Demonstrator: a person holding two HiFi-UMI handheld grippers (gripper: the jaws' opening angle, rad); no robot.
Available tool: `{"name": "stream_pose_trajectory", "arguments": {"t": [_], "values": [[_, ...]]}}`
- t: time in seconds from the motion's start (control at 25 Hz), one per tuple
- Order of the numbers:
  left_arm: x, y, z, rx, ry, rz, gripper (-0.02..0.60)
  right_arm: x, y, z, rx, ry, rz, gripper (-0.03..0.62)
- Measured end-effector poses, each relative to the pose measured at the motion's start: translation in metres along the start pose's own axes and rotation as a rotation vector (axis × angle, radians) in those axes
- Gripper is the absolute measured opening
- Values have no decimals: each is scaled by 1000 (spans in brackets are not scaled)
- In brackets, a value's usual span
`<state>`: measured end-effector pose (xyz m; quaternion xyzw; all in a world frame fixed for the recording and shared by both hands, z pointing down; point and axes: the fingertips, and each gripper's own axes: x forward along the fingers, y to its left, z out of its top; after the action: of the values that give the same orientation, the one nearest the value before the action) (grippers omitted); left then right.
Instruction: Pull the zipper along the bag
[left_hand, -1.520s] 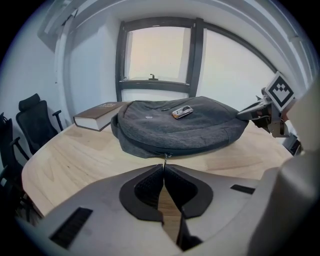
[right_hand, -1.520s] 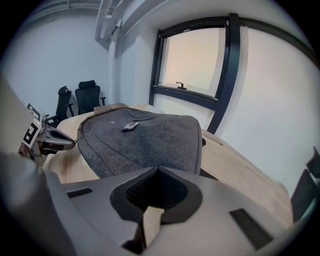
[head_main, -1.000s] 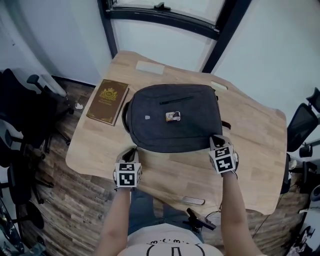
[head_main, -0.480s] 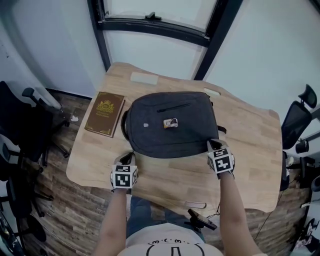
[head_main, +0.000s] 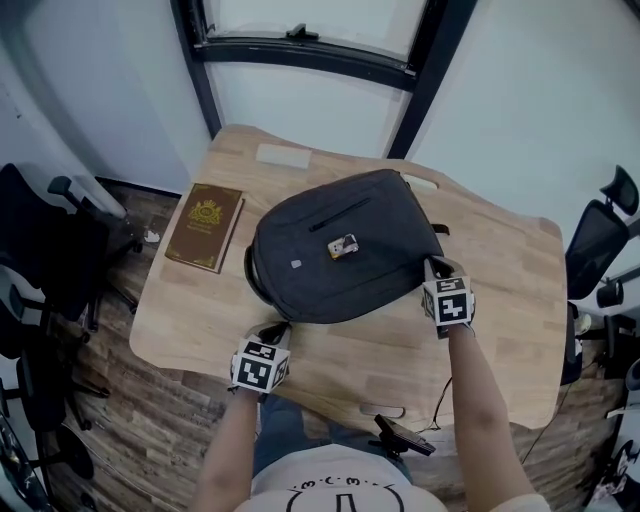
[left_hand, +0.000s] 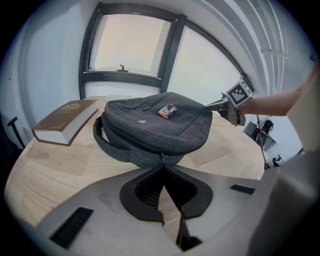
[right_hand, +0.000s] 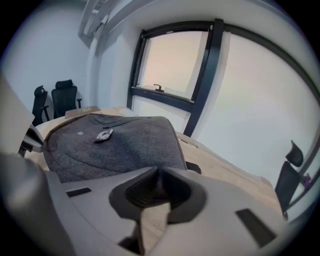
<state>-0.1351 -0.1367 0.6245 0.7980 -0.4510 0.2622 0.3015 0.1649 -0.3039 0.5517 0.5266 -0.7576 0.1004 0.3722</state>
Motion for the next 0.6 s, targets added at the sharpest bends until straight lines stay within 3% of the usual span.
{"name": "stream_pose_trajectory", "arguments": {"t": [0.04, 0.08, 0.36, 0.6], "values": [[1, -6, -1, -2, 3, -8, 18, -3, 0, 2, 27, -31, 13, 188], [2, -11, -2, -5, 7, -15, 18, -7, 1, 4, 56, -61, 30, 386], [13, -51, -4, 13, 40, -44, 18, -49, -10, 18, 75, -202, 27, 391], [34, -107, -1, 54, 39, -83, 18, -81, -31, 4, 84, -238, 47, 391]]}}
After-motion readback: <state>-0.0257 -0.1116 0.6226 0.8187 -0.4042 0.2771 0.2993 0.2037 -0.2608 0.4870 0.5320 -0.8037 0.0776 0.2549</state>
